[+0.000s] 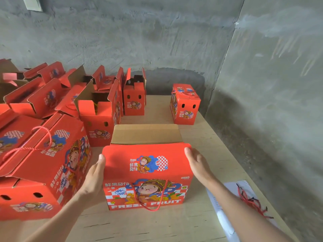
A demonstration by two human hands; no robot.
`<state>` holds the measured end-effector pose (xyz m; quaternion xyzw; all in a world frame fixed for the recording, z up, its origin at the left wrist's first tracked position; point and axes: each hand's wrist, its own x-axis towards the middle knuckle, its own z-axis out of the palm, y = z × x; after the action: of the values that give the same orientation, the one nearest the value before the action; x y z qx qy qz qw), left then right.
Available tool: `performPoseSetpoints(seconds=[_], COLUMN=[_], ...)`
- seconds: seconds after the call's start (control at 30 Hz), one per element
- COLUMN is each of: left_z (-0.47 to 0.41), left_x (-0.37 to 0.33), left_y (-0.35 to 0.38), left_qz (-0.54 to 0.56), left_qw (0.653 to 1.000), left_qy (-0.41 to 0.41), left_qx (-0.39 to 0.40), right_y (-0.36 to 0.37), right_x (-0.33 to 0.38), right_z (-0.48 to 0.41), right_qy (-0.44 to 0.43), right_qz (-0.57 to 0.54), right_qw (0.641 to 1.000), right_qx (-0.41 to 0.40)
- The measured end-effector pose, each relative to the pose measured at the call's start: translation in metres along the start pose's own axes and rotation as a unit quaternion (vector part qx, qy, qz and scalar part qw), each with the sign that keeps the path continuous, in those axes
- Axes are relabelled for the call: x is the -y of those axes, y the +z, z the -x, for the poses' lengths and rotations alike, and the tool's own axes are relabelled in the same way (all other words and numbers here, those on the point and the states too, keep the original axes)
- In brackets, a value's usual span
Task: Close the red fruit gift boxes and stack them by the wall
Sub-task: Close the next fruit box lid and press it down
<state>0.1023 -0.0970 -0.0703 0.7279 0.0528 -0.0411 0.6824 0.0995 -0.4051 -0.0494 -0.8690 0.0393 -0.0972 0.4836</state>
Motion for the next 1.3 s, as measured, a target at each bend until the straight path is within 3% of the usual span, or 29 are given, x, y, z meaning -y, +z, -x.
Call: performPoseSetpoints(seconds=[0.1, 0.33, 0.4, 0.47, 0.63, 0.8, 0.97, 1.17, 1.3], left_z=[0.009, 0.01, 0.006, 0.005, 0.001, 0.0, 0.003, -0.003, -0.005], left_x=[0.008, 0.0, -0.003, -0.004, -0.007, -0.008, -0.007, -0.007, -0.006], left_y=[0.012, 0.013, 0.012, 0.014, 0.028, 0.031, 0.033, 0.031, 0.031], left_qz=[0.012, -0.052, -0.139, -0.266, -0.434, -0.513, -0.483, -0.479, -0.496], left_qw=[0.997, 0.989, 0.98, 0.947, 0.876, 0.815, 0.817, 0.829, 0.826], left_qy=[0.034, 0.09, 0.098, 0.13, 0.145, 0.225, 0.252, 0.234, 0.214], left_qx=[-0.067, -0.105, -0.106, -0.127, -0.149, -0.15, -0.188, -0.169, -0.159], right_y=[0.022, 0.024, 0.022, 0.021, 0.019, 0.02, 0.023, 0.025, 0.02], right_x=[0.0, -0.015, -0.017, -0.018, -0.017, -0.017, -0.017, -0.016, -0.012], right_z=[0.003, -0.004, -0.004, -0.005, -0.01, -0.01, -0.009, -0.011, -0.013], right_qy=[-0.012, -0.085, -0.099, -0.107, -0.11, -0.113, -0.112, -0.086, -0.139], right_qz=[-0.008, 0.083, 0.102, 0.12, 0.146, 0.142, 0.12, 0.099, 0.221], right_qw=[0.996, 0.988, 0.985, 0.982, 0.981, 0.981, 0.982, 0.986, 0.96], right_qx=[-0.092, -0.102, -0.095, -0.1, -0.065, -0.074, -0.097, -0.098, -0.099])
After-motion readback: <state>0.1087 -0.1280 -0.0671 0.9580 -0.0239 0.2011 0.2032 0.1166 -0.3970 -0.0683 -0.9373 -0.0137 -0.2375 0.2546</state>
